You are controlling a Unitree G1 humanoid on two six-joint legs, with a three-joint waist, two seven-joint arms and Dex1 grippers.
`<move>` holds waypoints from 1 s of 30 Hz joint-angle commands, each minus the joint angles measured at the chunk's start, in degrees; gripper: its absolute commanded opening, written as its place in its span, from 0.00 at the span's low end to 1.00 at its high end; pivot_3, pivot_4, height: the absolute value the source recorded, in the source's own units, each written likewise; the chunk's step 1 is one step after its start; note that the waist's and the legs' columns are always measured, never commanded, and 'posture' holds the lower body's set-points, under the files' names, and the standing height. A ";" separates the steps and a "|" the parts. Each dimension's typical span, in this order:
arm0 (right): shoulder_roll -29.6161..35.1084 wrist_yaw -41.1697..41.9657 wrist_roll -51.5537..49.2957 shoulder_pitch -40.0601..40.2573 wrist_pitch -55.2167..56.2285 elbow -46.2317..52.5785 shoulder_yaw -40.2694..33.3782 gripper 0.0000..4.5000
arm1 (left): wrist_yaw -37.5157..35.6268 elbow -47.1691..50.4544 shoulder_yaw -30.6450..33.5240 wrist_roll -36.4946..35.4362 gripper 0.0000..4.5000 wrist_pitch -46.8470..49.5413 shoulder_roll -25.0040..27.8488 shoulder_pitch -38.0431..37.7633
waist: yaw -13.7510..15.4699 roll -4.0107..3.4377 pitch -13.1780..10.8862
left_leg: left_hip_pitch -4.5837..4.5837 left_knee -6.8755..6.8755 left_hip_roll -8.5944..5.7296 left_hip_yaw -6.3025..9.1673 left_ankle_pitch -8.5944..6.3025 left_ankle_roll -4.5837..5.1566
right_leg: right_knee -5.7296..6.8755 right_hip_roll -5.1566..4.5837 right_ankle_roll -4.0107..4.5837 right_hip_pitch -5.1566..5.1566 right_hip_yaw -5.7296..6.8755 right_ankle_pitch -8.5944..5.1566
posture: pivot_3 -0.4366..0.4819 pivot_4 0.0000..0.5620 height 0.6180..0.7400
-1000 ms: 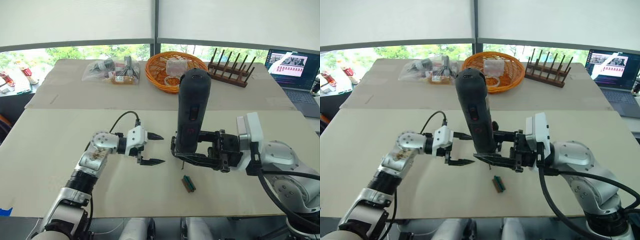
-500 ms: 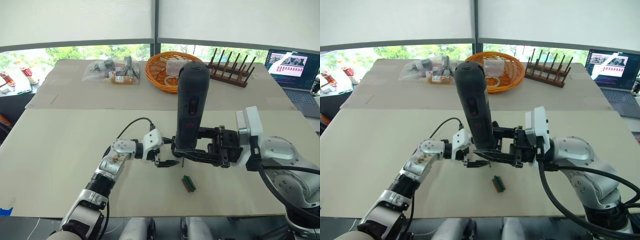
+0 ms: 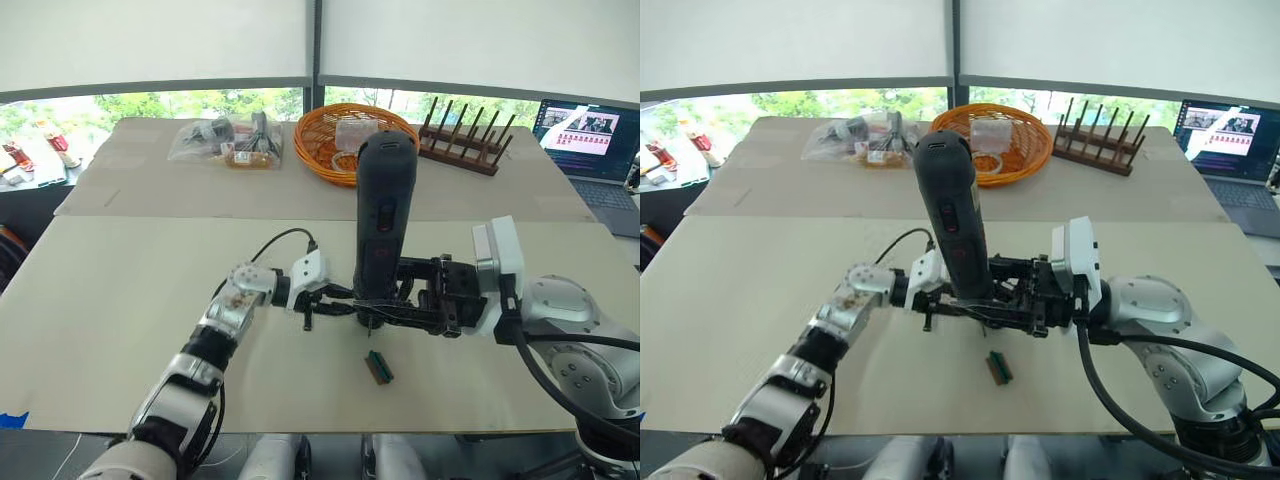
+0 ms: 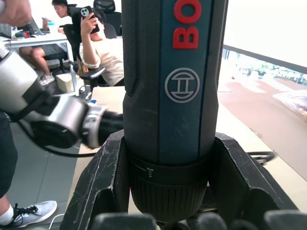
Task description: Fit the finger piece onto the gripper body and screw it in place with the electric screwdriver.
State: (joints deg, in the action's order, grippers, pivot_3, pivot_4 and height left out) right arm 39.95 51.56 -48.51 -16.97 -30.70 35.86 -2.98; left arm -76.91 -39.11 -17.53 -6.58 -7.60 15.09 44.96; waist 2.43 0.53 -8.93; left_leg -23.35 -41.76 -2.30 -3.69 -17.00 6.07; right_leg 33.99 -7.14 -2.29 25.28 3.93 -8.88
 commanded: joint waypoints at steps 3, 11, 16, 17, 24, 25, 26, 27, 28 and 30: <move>0.66 -0.81 -2.30 1.12 0.45 4.05 -2.85 0.42 | -0.58 -14.62 -0.51 4.38 0.00 -11.48 -2.60 7.23 | -0.12 0.03 -0.02 | -0.05 0.00 0.00 -0.01 0.02 -0.04 | -0.02 0.01 -0.02 0.02 0.04 -0.01 | 0.48 0.27 1.00; 1.68 -2.08 -3.07 3.68 0.61 6.34 -3.60 0.42 | -4.49 -13.59 2.30 2.72 0.06 -11.10 0.55 5.27 | -0.31 0.06 -0.03 | -0.20 0.00 0.02 -0.04 0.12 -0.21 | -0.03 0.00 -0.03 0.15 0.06 0.00 | 0.48 0.27 1.00; 1.80 -2.20 -3.33 5.02 0.78 7.37 -3.63 0.42 | -2.07 7.05 4.04 -1.17 0.48 -1.47 3.39 -6.43 | -0.81 0.05 -0.03 | -0.20 0.00 0.07 -0.04 0.15 -0.27 | 0.00 -0.09 -0.03 0.21 0.01 0.00 | 0.48 0.27 1.00; 1.80 -2.19 -3.36 5.13 0.78 7.41 -3.58 0.42 | -0.38 11.27 4.03 -1.08 0.58 0.30 3.69 -8.89 | -0.78 0.05 -0.03 | -0.20 0.00 0.06 -0.03 0.16 -0.30 | 0.01 -0.20 -0.03 0.20 0.01 0.00 | 0.48 0.27 1.00; 2.13 -1.91 -3.67 5.88 0.55 7.38 -3.83 0.42 | 16.75 31.51 2.97 1.93 1.00 10.77 0.71 -22.82 | -0.07 0.05 -0.03 | -0.08 0.00 0.05 -0.01 0.15 -0.31 | 0.00 -0.37 -0.04 0.07 -0.04 0.01 | 0.48 0.27 1.00; 2.34 -1.75 -3.79 6.02 0.47 7.40 -3.90 0.42 | 19.05 32.74 2.37 2.64 1.00 11.98 -0.22 -23.90 | -0.01 0.05 -0.03 | -0.05 0.00 0.05 0.01 0.10 -0.22 | 0.00 -0.35 -0.04 0.05 -0.03 0.01 | 0.48 0.27 1.00; 2.55 -1.76 -4.01 6.05 0.33 7.45 -4.02 0.42 | 21.08 33.83 1.69 3.58 1.00 12.36 -0.99 -24.89 | 0.02 0.05 -0.03 | -0.01 0.00 0.06 0.01 0.00 -0.06 | 0.01 -0.34 -0.04 0.02 -0.02 0.01 | 0.48 0.27 1.00; 2.73 -1.81 -4.20 6.07 0.26 7.47 -4.10 0.42 | 22.47 34.57 1.14 4.13 1.00 12.64 -1.47 -25.51 | -0.02 0.05 -0.03 | 0.06 0.00 0.08 0.01 -0.01 -0.04 | 0.02 -0.34 -0.04 -0.03 -0.03 0.01 | 0.48 0.27 1.00; 2.91 -1.87 -4.35 6.12 0.22 7.48 -4.13 0.42 | 24.08 34.86 0.70 4.77 1.00 13.04 -2.10 -25.87 | -0.07 0.05 -0.03 | 0.07 0.01 0.10 0.01 -0.01 -0.04 | 0.01 -0.32 -0.04 -0.03 -0.03 0.01 | 0.48 0.27 1.00; 3.28 -1.87 -4.67 6.32 0.17 7.56 -4.30 0.42 | 27.41 34.17 0.20 6.24 1.00 12.69 -3.35 -25.66 | -0.03 0.05 -0.03 | 0.07 0.01 0.11 0.01 -0.01 -0.06 | 0.02 -0.28 -0.03 -0.01 -0.02 0.01 | 0.48 0.27 1.00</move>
State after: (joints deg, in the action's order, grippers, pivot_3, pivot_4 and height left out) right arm 42.74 49.73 -50.89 -10.36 -30.72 41.13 -5.03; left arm -52.17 -6.48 -16.98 -1.44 5.32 12.24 19.07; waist 2.40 0.58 -8.96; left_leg -23.29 -41.74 -2.19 -3.69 -17.00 6.00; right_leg 34.02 -7.42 -2.32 25.28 3.92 -8.87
